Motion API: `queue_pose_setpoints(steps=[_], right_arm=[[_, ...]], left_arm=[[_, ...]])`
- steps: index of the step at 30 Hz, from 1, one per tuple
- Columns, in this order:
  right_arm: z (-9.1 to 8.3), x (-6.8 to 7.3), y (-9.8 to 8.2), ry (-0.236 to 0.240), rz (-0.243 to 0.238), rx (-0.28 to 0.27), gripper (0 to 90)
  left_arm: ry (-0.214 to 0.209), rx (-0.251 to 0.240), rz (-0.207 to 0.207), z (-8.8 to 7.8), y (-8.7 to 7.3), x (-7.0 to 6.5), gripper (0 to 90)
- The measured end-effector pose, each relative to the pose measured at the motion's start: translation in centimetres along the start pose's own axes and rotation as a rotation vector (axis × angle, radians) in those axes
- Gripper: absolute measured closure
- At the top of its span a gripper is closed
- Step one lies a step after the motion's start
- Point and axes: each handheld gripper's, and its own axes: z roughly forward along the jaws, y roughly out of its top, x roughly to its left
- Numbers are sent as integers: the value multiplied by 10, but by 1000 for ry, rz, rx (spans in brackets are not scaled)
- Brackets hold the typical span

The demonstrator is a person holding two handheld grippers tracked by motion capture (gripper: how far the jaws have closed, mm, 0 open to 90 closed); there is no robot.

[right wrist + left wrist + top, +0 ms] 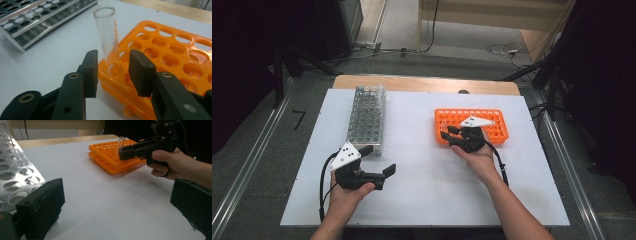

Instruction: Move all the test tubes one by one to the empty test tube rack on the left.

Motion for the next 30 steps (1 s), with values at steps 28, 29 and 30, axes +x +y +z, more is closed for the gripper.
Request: queue_pose_setpoints(steps=[28,29,30], right_arm=[[2,6,7,-58,-42,-74,739],[-1,6,8,-54,-41,-82,738],[-4,6,10,-49,-36,-89,739]], left_arm=[[-2,3,-2,2,0,0,0],[-2,3,-1,2,0,0,0],[-5,5,0,2,0,0,0]])
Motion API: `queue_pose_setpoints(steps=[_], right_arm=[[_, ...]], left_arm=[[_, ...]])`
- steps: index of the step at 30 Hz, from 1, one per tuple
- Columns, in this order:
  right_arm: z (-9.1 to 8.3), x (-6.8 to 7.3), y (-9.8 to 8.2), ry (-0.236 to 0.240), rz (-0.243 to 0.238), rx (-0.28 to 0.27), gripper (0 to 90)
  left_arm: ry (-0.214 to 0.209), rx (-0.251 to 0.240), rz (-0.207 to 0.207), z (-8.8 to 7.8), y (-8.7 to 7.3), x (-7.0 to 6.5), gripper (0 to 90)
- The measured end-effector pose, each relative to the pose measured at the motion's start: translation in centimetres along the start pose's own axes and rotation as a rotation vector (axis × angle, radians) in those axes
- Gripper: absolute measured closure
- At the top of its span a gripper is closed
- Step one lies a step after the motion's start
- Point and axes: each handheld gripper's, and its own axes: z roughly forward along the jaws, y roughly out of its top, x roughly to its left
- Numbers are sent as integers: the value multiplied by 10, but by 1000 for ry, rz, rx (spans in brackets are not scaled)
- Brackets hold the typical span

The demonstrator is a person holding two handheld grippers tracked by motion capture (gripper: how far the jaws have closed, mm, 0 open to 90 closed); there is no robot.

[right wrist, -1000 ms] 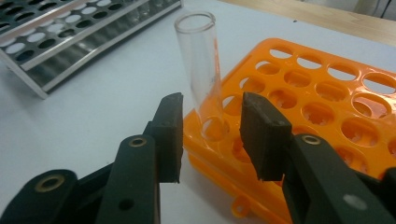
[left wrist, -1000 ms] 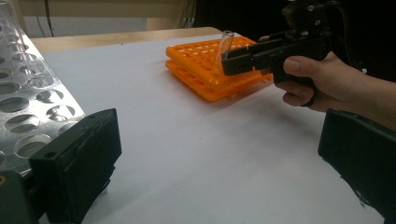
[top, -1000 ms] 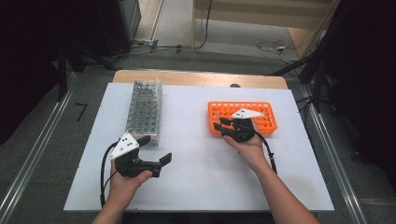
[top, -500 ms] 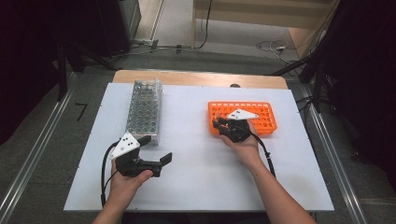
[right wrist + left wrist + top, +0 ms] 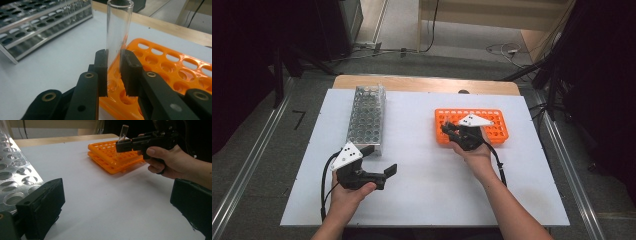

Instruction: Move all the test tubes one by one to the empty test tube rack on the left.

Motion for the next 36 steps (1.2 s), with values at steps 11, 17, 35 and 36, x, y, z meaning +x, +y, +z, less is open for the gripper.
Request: queue_pose_setpoints(steps=[11,17,35,36], right_arm=[[-28,12,4,65,-31,-25,738],[-43,31,-1,112,-70,-15,738],[-54,87,-24,187,-147,50,738],[-53,90,-24,193,-146,54,738]], left_arm=[[-12,-10,9,3,4,-7,2],[-44,-12,16,8,8,-15,43],[-111,29,60,32,16,-47,356],[-112,36,62,34,16,-48,376]])
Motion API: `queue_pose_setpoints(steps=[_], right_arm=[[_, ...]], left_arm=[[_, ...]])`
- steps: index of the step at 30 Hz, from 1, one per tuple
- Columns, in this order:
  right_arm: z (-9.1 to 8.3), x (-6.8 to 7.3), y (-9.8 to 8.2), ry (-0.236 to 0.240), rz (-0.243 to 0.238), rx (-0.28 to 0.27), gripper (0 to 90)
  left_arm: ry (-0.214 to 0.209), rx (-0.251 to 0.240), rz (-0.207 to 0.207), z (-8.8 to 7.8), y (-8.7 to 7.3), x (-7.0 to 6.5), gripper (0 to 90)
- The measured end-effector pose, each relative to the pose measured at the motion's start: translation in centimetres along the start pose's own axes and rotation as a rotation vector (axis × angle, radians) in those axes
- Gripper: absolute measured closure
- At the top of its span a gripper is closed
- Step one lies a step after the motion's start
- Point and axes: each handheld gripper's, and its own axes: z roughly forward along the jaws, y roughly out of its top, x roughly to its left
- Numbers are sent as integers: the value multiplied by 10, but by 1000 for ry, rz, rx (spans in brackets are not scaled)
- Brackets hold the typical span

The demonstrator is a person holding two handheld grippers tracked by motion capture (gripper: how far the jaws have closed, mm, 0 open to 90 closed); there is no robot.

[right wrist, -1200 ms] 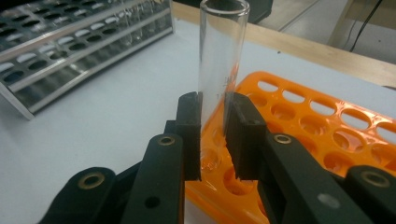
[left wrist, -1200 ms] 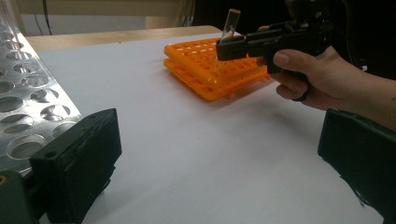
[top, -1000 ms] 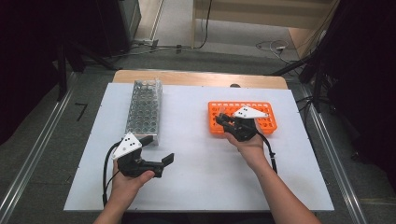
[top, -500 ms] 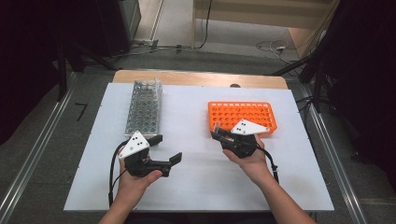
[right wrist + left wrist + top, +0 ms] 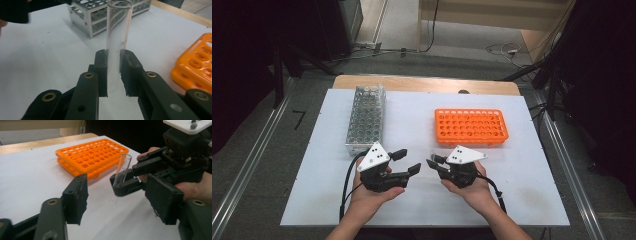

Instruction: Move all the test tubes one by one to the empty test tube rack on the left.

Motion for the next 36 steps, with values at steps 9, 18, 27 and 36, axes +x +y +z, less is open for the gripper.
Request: queue_pose_setpoints(steps=[9,18,27,36], right_arm=[[8,21,2,38,-35,19,738],[8,31,5,68,-42,19,738],[7,31,5,66,-39,22,738],[6,29,3,73,-34,13,643]], left_arm=[[-20,9,3,10,0,-6,543],[-2,29,40,15,-1,-12,721],[22,27,52,17,-1,-13,753],[19,21,33,15,0,-7,758]])
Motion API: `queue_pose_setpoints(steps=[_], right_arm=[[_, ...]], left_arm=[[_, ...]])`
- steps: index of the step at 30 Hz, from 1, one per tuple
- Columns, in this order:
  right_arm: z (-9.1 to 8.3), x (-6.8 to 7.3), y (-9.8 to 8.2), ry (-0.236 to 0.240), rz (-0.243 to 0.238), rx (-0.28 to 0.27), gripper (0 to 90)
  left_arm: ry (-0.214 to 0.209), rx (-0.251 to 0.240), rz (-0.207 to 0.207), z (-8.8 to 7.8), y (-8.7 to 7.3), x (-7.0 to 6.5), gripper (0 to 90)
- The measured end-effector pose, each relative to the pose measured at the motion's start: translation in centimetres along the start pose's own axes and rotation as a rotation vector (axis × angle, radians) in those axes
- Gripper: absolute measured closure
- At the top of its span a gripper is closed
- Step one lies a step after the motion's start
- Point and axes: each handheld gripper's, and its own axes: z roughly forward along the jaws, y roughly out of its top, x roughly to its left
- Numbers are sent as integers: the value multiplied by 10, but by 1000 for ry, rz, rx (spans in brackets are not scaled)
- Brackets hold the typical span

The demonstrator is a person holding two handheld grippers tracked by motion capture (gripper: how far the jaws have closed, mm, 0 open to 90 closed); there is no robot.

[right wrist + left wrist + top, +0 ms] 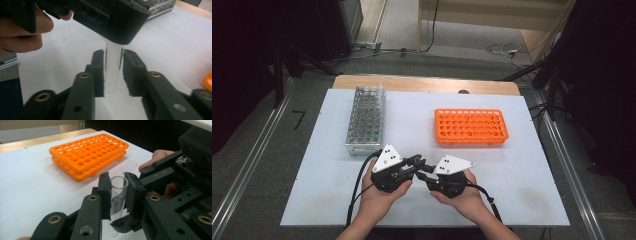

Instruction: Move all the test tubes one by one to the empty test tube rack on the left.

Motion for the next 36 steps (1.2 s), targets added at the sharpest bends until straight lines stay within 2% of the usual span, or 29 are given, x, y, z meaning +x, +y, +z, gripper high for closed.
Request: queue_pose_setpoints(steps=[3,7,9,15,17,26,34,36], right_arm=[[-2,-1,-1,-10,2,8,517],[-9,-7,-4,23,28,7,287],[-14,-11,-7,20,51,4,170],[-36,-27,-17,4,94,-22,0],[-45,-34,-22,8,106,-31,0],[-91,-60,-50,-64,153,-74,0],[-127,-77,-75,-126,200,-81,0],[-132,-78,-81,-131,208,-75,0]], left_arm=[[7,-5,-10,-3,1,4,758],[17,-18,-15,-7,3,10,759],[21,-20,-17,-8,4,13,759],[43,-25,-4,-10,13,20,759],[52,-28,1,-12,17,23,759],[127,-38,5,-18,35,54,759],[214,-70,-20,-19,52,97,759],[227,-82,-42,-18,55,109,759]])
